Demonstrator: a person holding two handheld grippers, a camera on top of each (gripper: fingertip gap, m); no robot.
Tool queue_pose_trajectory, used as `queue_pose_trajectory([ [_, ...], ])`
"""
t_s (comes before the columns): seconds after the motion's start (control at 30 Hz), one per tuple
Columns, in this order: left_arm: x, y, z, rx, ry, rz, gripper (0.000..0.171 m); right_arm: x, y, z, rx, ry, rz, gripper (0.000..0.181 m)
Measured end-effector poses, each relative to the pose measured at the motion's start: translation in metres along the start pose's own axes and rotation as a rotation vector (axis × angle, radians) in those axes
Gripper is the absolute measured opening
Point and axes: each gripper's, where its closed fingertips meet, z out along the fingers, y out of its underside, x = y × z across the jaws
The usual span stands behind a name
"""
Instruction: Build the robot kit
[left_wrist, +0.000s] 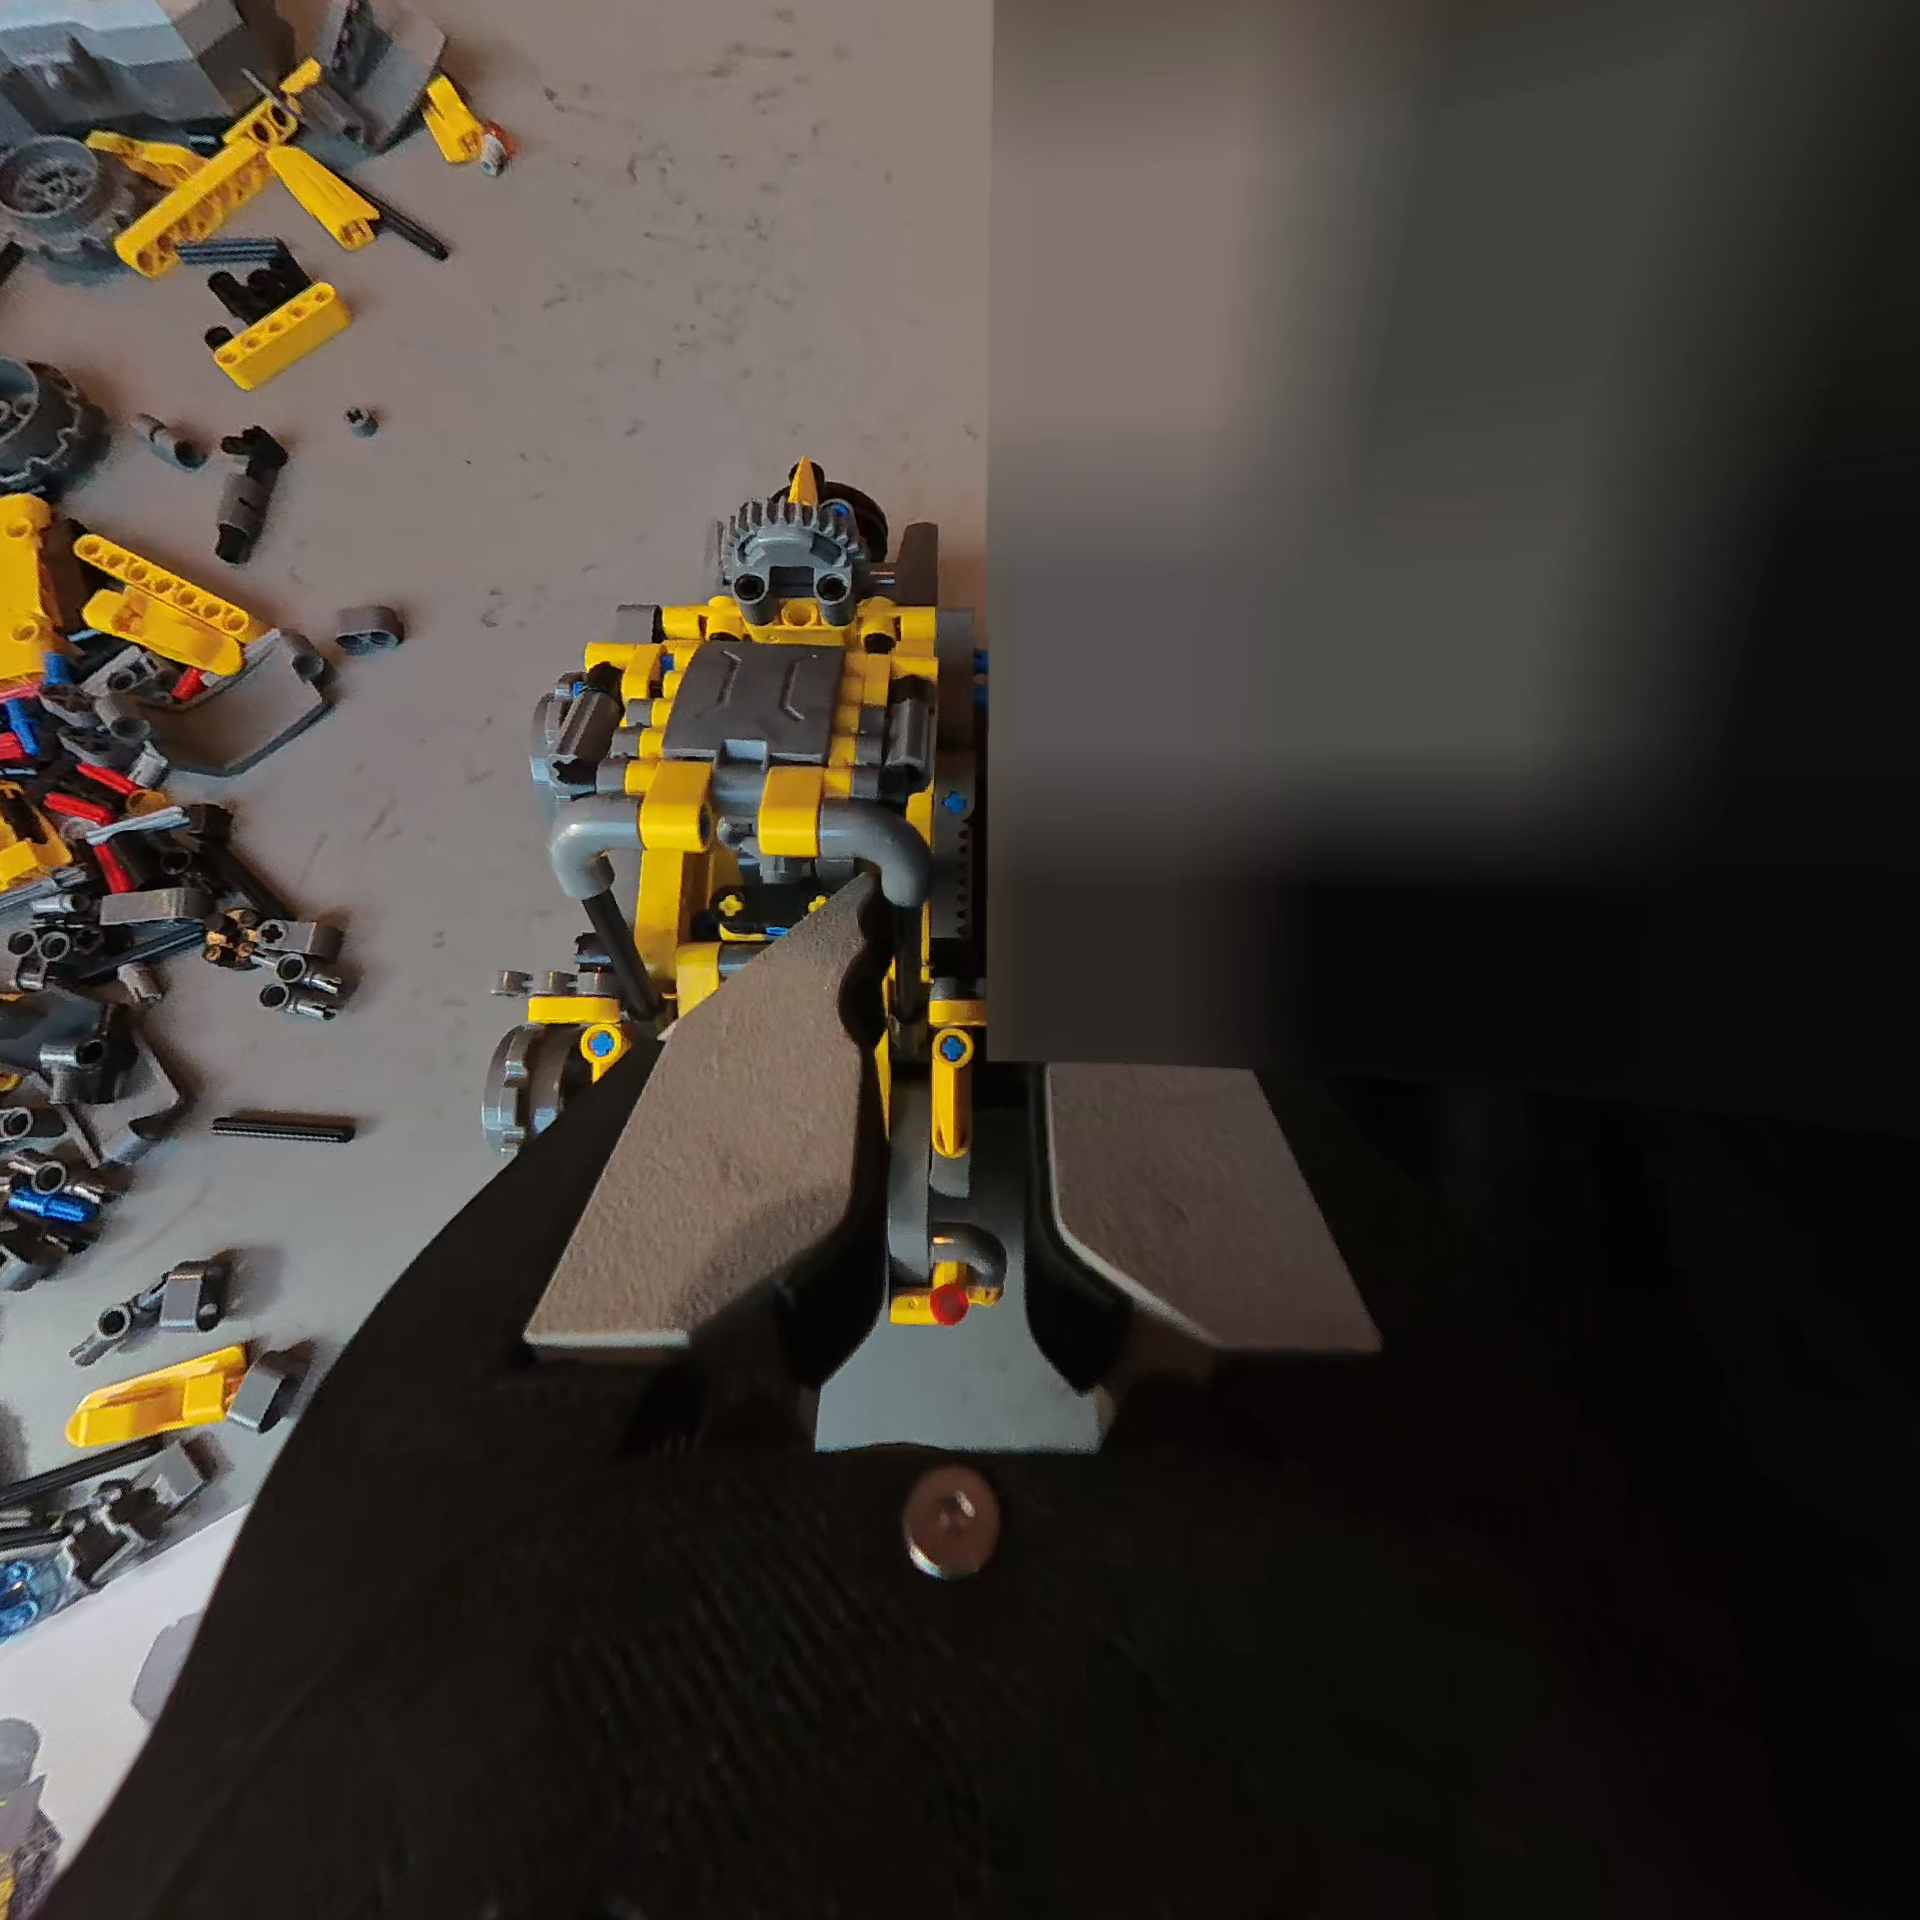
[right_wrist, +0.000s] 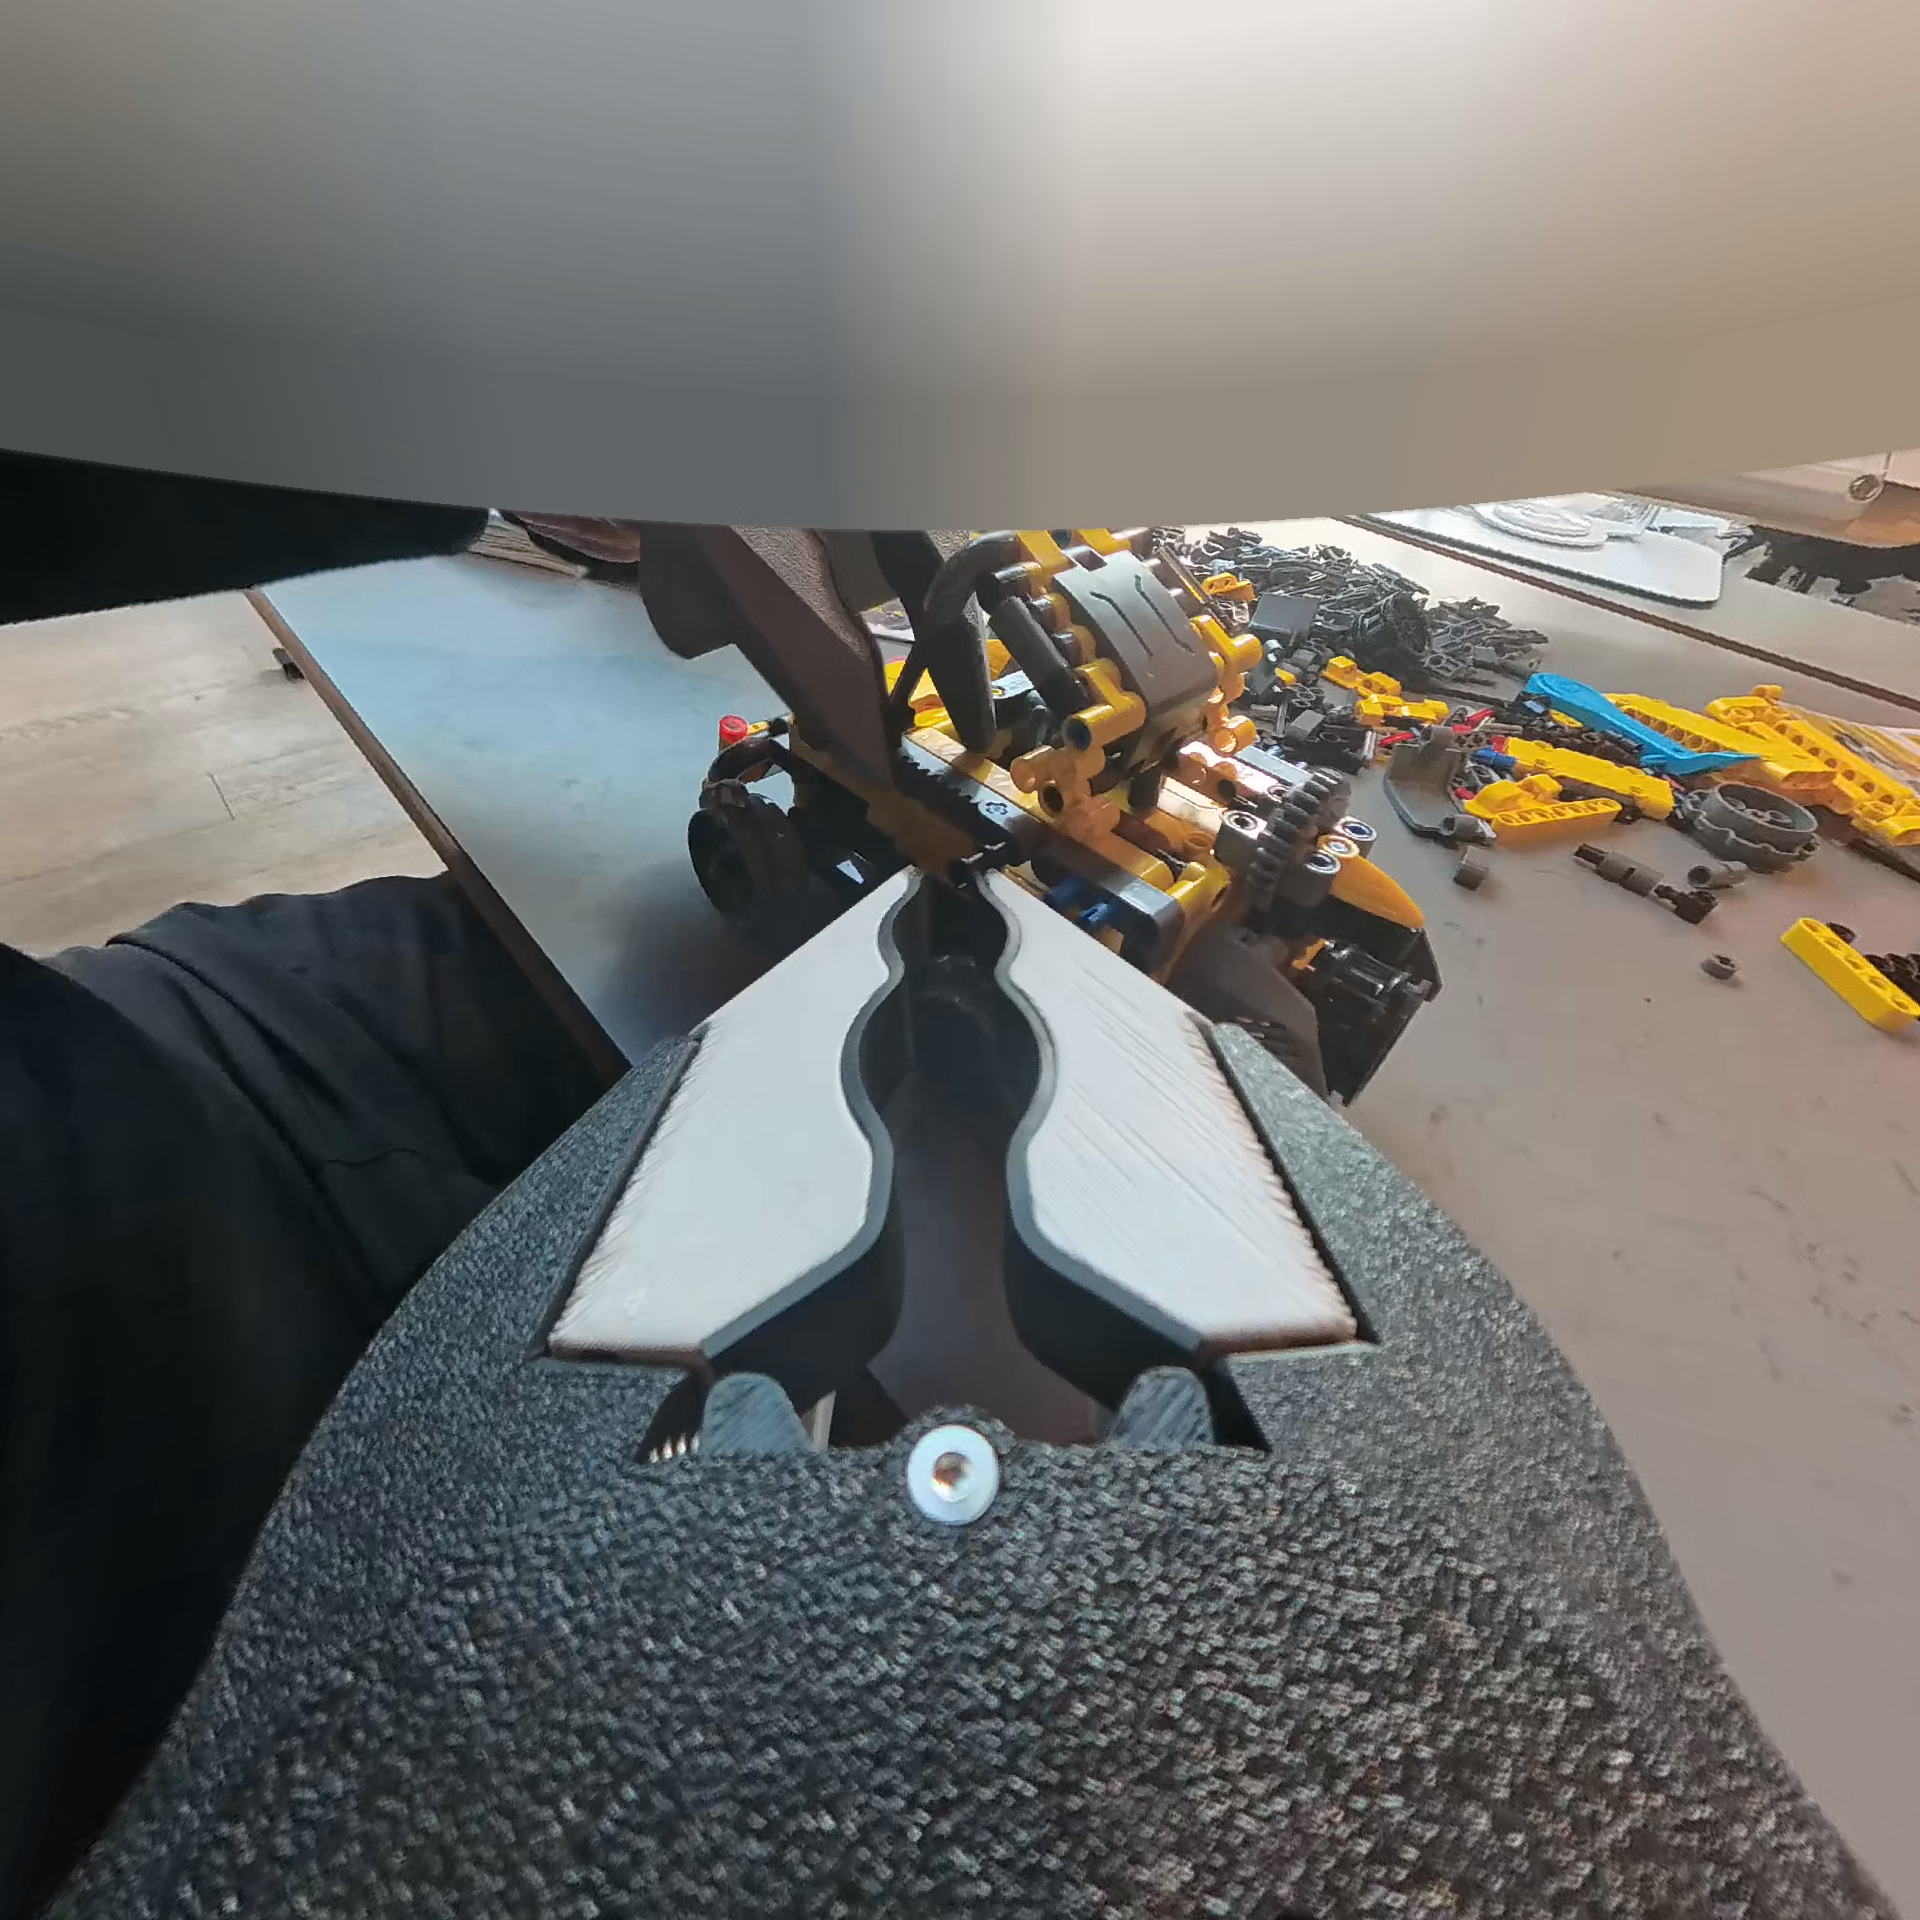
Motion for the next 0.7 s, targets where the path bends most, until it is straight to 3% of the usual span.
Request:
queue_pose_trajectory([
  [0.03,-0.001,0.000,0.000,-0.014,-0.009,0.003,0.018,0.000,0.000,0.000,-0.004,0.002,0.001,0.006],
  [0.37,-0.002,0.001,0.005,-0.128,-0.127,0.096,0.020,0.007,-0.009,-0.007,0.003,0.044,-0.010,0.010],
  [0.57,0.002,-0.004,0.009,-0.133,-0.069,0.038,0.026,0.010,-0.001,-0.003,-0.051,0.037,-0.006,0.012],
  [0.7,0.001,-0.005,0.011,-0.137,-0.109,0.036,0.027,0.017,-0.005,-0.009,-0.056,0.061,-0.024,0.012],
])
